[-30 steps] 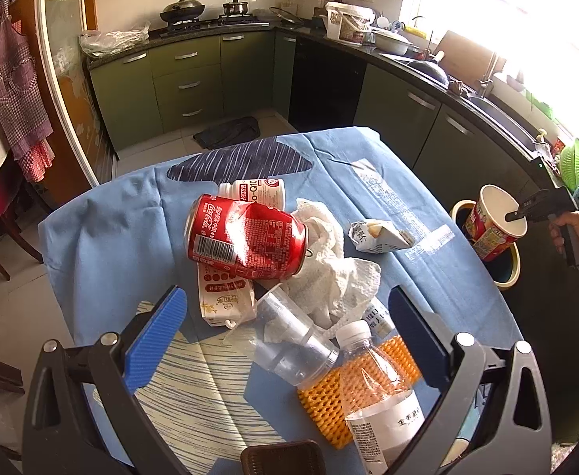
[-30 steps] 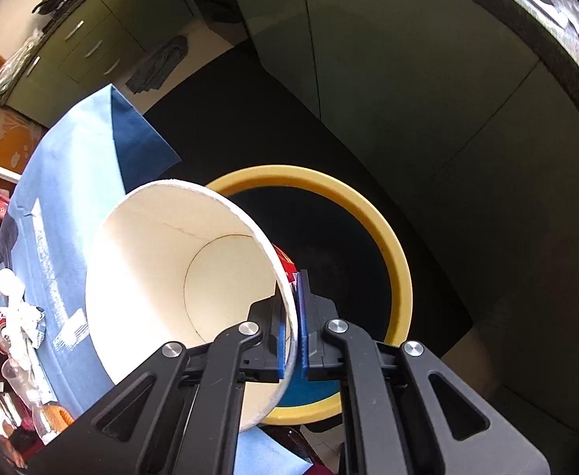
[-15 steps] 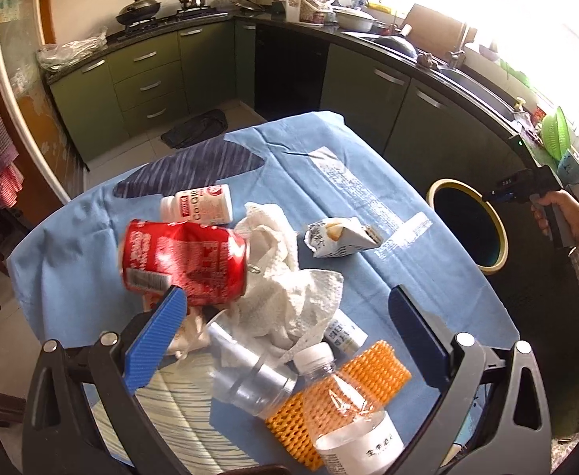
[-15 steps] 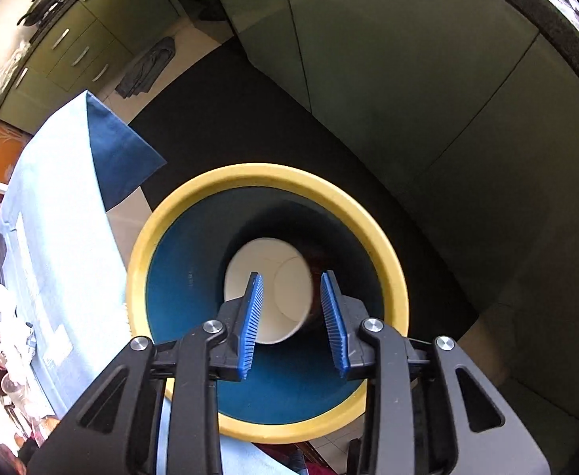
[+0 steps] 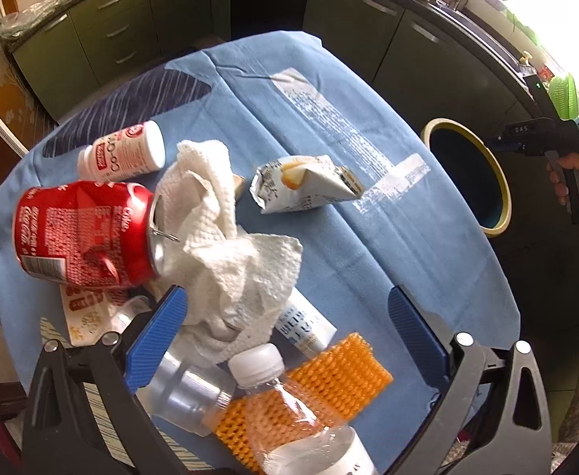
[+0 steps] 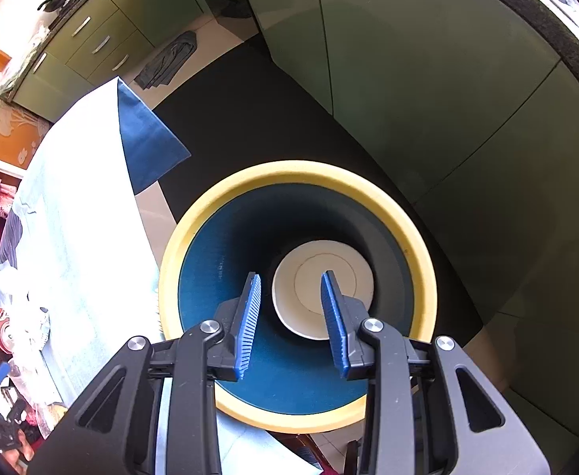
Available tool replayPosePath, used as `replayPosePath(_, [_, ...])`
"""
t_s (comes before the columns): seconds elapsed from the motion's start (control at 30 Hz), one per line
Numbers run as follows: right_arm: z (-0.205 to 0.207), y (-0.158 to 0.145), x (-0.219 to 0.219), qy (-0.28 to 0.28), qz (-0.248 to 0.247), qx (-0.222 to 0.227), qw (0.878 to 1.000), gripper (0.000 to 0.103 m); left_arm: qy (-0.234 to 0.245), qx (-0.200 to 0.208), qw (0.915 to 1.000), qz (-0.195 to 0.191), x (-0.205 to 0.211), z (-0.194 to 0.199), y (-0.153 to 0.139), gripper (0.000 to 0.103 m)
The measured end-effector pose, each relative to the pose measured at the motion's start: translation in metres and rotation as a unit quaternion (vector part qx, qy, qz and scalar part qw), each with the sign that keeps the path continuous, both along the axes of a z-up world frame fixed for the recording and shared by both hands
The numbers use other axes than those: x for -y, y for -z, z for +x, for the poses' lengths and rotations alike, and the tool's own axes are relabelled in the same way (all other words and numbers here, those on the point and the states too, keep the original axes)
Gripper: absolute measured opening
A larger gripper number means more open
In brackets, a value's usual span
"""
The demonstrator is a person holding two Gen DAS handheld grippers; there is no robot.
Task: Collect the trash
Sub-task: 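Carry the paper bucket over the yellow-rimmed bin and release it, then reach the left gripper toward the snack wrapper and grasp it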
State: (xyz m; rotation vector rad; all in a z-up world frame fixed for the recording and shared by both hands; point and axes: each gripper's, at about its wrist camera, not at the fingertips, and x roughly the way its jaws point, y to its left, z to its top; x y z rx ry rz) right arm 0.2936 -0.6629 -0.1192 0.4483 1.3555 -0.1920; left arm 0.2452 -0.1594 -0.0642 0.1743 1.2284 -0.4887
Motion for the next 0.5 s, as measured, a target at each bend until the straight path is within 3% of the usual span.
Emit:
replayPosePath(0.13, [0.004,0.006,-0.002,-0.001,0.005,-0.002,1.000,0.034,0.008,-0.053,0.9984,-0.017,0.015,-0.009,0.007,0.079])
replayPosePath(0.3, [0.004,0.007,-0.002,-0.005,0.011,-0.001,1.000,0.034,-0.009,-0.111,0.9934,-0.026,0.026,-0.013,0.022,0.072])
replayPosePath(0.33, [0.004,0.008,0.000,-0.005,0.012,-0.001,1.000,0.035,-0.014,-0.117,0.9927,-0.027,0.028,-0.013,0.023,0.068])
replayPosePath(0.5, [0.002,0.011,0.003,-0.006,0.018,-0.001,1.000,0.036,-0.062,-0.117,0.9912,-0.001,0.027,-0.010,0.029,0.067])
